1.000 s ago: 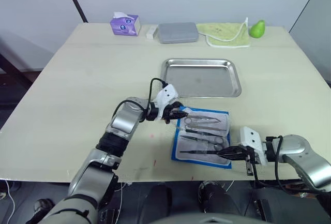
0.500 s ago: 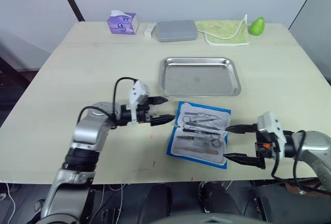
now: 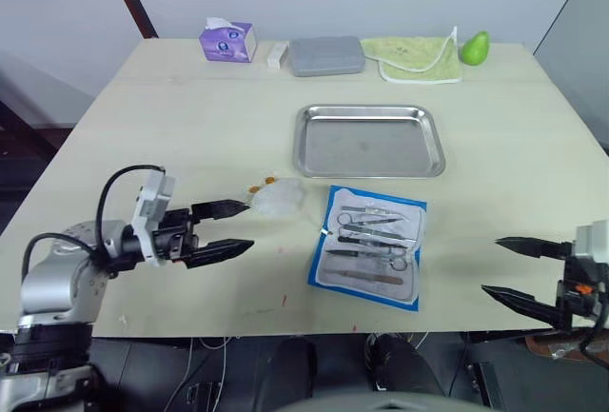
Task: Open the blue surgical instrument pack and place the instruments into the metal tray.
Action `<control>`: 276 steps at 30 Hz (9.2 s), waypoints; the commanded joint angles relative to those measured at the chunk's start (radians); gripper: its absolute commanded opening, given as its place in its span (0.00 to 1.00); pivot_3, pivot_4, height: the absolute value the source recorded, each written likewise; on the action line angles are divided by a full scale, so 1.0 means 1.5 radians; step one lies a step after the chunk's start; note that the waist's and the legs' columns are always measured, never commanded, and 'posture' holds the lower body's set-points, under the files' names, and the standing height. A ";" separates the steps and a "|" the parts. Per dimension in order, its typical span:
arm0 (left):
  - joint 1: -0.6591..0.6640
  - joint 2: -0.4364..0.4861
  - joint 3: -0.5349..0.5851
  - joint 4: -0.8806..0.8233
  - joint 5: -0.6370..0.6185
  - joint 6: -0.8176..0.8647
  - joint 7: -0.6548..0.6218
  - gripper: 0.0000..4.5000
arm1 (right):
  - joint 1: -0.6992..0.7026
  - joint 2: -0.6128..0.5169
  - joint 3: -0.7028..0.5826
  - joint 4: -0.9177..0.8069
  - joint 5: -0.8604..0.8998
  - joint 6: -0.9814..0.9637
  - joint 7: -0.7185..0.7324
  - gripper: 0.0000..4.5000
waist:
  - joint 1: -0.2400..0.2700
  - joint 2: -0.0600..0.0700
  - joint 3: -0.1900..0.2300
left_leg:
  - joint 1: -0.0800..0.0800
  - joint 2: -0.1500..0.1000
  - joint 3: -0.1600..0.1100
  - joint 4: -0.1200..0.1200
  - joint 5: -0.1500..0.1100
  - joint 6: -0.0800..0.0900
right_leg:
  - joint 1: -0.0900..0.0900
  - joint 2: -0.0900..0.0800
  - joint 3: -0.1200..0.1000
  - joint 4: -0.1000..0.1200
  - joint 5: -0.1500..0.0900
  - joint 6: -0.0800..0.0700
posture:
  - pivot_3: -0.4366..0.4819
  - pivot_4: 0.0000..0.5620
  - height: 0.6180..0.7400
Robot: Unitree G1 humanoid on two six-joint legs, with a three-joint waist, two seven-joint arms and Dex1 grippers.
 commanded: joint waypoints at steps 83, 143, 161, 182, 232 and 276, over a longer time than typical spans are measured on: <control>-0.492 -0.264 -0.410 0.359 0.340 -0.210 0.030 0.63 | -0.332 0.205 0.491 0.570 -0.321 -0.424 -0.033 1.00 | -0.006 -0.010 -0.004 | 0.011 -0.001 0.003 -0.002 0.000 0.000 | 0.010 0.002 0.001 -0.002 0.001 -0.001 | 0.48 0.27 0.97; -0.627 -0.330 -0.467 0.479 0.549 -0.241 0.022 0.00 | -0.353 0.191 0.543 0.576 -0.372 -0.362 -0.062 1.00 | -0.017 -0.011 -0.005 | 0.011 -0.001 0.000 -0.003 0.000 0.000 | 0.010 0.003 0.001 -0.002 0.001 -0.001 | 0.48 0.27 0.97; -0.614 -0.291 -0.469 0.418 0.555 -0.187 0.006 0.00 | -0.360 0.184 0.556 0.583 -0.378 -0.338 -0.061 1.00 | -0.021 -0.011 -0.005 | 0.012 0.000 0.000 -0.003 0.000 0.000 | 0.010 0.003 0.001 -0.002 0.001 -0.001 | 0.48 0.27 0.97; -0.579 -0.179 -0.446 0.343 0.530 -0.182 -0.033 0.00 | -0.369 0.177 0.565 0.595 -0.381 -0.335 -0.057 1.00 | -0.021 -0.012 -0.005 | 0.012 0.000 0.000 -0.004 0.000 0.000 | 0.010 0.002 0.001 -0.002 0.000 -0.002 | 0.48 0.27 0.97; -0.560 -0.535 -0.094 0.224 0.430 0.341 0.958 0.00 | -0.364 0.143 0.552 0.563 -0.356 -0.314 -0.034 1.00 | -0.003 -0.014 -0.008 | 0.014 -0.002 -0.006 -0.006 0.000 -0.001 | 0.016 -0.008 -0.007 -0.004 0.001 -0.001 | 0.48 0.27 0.97; -0.468 -0.490 -0.142 -0.005 0.265 0.407 0.778 0.64 | -0.364 0.139 0.547 0.553 -0.350 -0.304 -0.031 1.00 | -0.005 -0.010 -0.008 | 0.014 -0.003 -0.009 -0.010 0.000 -0.010 | 0.016 -0.013 -0.007 -0.006 0.001 -0.002 | 0.48 0.27 0.97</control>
